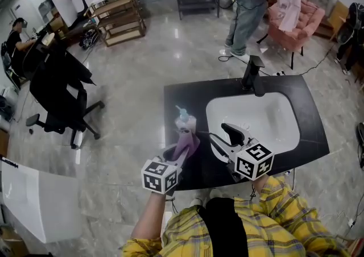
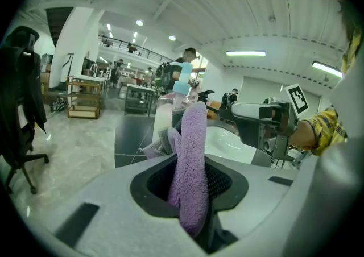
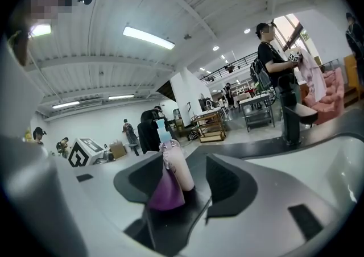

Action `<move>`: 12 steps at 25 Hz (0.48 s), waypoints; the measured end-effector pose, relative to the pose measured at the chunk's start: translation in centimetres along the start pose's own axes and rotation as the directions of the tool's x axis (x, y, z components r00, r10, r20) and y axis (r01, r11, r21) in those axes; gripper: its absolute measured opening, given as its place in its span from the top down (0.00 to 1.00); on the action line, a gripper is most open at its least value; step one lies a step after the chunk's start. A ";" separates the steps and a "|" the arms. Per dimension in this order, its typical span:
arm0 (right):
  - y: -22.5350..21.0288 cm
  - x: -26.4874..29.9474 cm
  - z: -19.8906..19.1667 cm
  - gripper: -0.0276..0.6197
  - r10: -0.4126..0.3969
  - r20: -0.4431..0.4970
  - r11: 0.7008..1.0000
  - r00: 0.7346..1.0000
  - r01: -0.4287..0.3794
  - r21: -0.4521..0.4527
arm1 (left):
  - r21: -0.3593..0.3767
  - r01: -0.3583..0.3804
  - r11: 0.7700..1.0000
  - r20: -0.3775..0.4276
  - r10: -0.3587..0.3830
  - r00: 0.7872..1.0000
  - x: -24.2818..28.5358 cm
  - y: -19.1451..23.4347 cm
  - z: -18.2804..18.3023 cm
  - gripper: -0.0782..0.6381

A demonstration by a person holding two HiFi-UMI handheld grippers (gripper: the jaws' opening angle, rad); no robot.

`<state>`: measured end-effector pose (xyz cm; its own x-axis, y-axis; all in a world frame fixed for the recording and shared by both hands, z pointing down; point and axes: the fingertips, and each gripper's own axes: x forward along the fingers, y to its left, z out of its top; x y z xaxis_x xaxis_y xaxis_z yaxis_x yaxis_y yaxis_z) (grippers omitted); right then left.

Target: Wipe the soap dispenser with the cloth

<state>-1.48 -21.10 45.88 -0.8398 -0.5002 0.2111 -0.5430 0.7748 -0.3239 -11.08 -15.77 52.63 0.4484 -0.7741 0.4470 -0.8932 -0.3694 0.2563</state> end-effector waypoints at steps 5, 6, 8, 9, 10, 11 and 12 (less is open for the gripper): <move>0.6 0.4 -0.6 0.62 0.022 -0.018 1.000 1.000 -0.022 -0.004 | -0.088 0.042 0.995 -0.047 -0.046 0.998 0.3 0.4 -0.4 0.78; 0.8 0.4 -0.7 0.62 0.025 -0.021 1.000 0.999 -0.025 -0.002 | -0.100 0.047 0.994 -0.059 -0.053 0.997 0.3 0.4 -0.5 0.78; 0.9 0.4 -0.9 0.62 0.029 -0.023 1.000 0.999 -0.029 0.002 | -0.100 0.050 0.994 -0.096 -0.059 0.994 0.4 0.5 -0.6 0.78; 0.9 0.4 -0.9 0.63 0.031 -0.024 1.000 0.999 -0.030 0.004 | -0.094 0.049 0.994 -0.118 -0.060 0.991 0.6 0.5 -0.7 0.78; 0.9 0.3 -0.9 0.63 0.032 -0.024 0.999 0.999 -0.031 0.004 | -0.088 0.051 0.995 -0.139 -0.063 0.988 0.7 0.4 -0.7 0.78; 0.9 0.3 -0.9 0.63 0.033 -0.024 0.999 0.999 -0.033 0.005 | -0.085 0.056 0.995 -0.159 -0.069 0.985 0.9 0.3 -0.7 0.78; 0.8 0.3 -0.9 0.63 0.034 -0.024 0.999 0.999 -0.034 0.005 | -0.085 0.062 0.994 -0.179 -0.076 0.981 1.1 0.2 -0.7 0.78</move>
<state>-2.14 -20.23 46.55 -0.8575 -0.4641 0.2222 -0.5142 0.7895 -0.3351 -10.80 -16.30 53.80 0.5139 -0.6391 0.5723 -0.8577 -0.3716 0.3552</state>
